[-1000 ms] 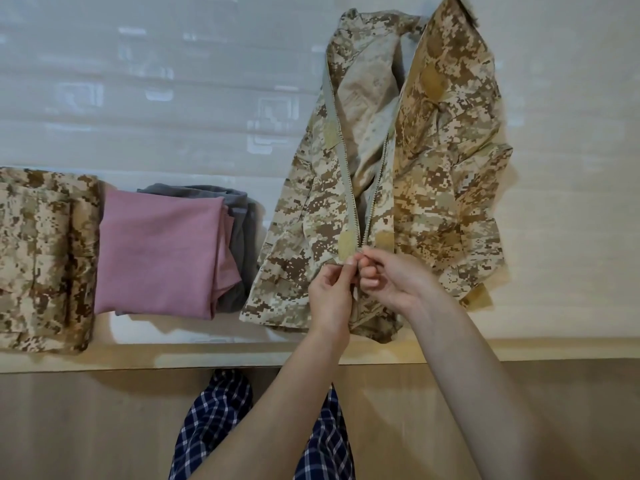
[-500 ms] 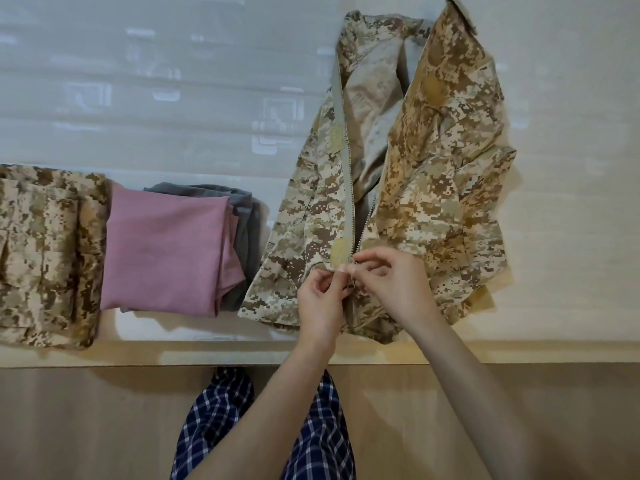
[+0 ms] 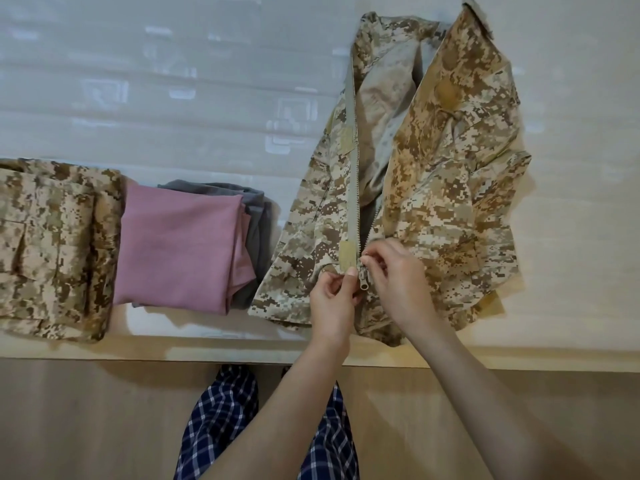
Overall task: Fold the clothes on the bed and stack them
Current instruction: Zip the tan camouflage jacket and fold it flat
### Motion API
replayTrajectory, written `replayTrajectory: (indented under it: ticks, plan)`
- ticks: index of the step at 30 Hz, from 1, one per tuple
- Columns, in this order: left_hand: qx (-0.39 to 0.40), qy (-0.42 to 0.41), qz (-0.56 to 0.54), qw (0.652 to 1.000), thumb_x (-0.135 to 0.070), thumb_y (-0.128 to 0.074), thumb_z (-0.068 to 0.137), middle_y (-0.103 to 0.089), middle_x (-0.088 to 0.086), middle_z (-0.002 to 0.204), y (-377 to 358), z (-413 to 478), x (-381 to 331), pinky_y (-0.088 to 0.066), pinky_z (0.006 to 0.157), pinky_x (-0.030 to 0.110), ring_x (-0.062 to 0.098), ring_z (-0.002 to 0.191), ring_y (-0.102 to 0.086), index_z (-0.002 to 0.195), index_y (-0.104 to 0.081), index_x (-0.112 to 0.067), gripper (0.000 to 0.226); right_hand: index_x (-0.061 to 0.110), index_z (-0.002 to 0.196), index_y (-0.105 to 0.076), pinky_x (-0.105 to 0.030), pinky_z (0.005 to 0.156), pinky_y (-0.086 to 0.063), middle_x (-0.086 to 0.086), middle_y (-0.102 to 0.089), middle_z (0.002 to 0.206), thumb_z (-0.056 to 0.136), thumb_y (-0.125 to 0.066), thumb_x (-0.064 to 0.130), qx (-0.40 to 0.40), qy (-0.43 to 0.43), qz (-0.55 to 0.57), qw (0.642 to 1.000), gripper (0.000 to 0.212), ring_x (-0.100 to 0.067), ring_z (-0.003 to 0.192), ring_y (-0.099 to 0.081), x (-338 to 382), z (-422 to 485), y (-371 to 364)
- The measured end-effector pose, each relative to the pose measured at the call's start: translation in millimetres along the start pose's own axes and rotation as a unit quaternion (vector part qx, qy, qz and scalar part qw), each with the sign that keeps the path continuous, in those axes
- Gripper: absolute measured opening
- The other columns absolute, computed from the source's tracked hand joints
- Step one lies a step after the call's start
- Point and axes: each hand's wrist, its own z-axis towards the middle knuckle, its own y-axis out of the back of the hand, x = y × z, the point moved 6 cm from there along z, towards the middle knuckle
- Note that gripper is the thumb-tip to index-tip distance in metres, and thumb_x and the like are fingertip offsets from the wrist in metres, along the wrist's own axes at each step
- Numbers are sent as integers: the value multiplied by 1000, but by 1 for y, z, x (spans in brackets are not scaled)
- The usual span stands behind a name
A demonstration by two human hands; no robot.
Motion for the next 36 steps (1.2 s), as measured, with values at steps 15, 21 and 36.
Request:
replayTrajectory:
  ticks: [15,21,36]
  plan:
    - [378,-230,339,830,-16,-59,92,-68,-4,91,-2,-31,-152,-50,78,20,9,86,-65,95,-64,-10,9,10,90,-57,-21,66,-46,8,-56,76,95,-52,24,61,74,136,986,15,-4,70,-51,53,-5,54]
    - [386,-153,323,850,-20,-60,91,-62,-13,75,7,-41,-148,-46,64,12,0,69,-59,85,-61,-10,12,22,83,-51,-11,49,-35,4,-53,69,94,-54,22,-43,-4,260,965,11,-4,58,-49,69,-37,49]
    - [-32,-177,125,976,-23,-69,85,-73,-6,77,65,-40,-80,-50,65,14,4,73,-67,85,-72,-21,3,19,85,-55,-17,57,-46,9,-61,73,93,-58,20,-32,-71,218,973,8,-6,70,-59,56,-31,-7]
